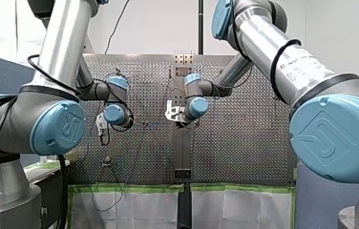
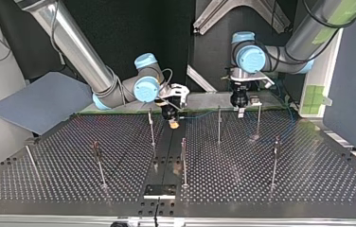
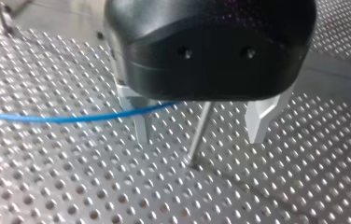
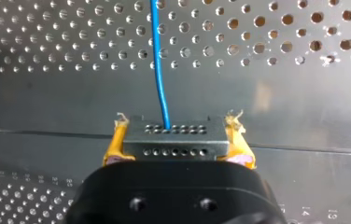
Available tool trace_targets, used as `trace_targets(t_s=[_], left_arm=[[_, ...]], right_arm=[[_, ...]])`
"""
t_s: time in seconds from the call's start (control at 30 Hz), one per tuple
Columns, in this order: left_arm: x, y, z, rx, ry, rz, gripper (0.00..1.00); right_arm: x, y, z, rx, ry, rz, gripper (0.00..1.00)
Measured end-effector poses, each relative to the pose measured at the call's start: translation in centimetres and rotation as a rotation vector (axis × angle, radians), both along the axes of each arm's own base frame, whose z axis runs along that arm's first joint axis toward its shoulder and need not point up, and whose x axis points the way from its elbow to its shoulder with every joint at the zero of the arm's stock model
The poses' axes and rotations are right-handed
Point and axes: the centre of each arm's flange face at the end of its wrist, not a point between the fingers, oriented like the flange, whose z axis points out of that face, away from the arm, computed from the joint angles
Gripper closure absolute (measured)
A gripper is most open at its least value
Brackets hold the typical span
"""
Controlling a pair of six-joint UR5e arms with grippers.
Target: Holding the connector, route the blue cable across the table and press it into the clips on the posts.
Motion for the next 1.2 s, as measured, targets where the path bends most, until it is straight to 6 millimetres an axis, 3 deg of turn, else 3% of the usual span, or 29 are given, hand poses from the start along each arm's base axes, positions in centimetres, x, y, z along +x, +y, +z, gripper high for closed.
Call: trace_targets(t_s=[0.17,0.5,1.0,1.2], left_arm=[[-1.9,-1.1,0.3,-0.004,-0.014,-0.027,0.00],[-6.4,-3.8,-1.9,0.008,0.045,-0.063,0.00],[-6.8,-8.7,0.3,0.008,-0.008,-0.064,0.00],[-6.8,-11.0,0.1,0.022,-0.003,-0.074,0.00]], right_arm=[[-0.2,0.0,0.0,0.005,0.008,-0.004,1.00],[-0.6,-0.3,-0.1,0.008,0.021,-0.030,1.00],[-1.0,-0.6,-0.1,0.008,0.023,-0.041,1.00],[-1.3,-1.0,-0.1,0.012,0.020,-0.054,1.00]])
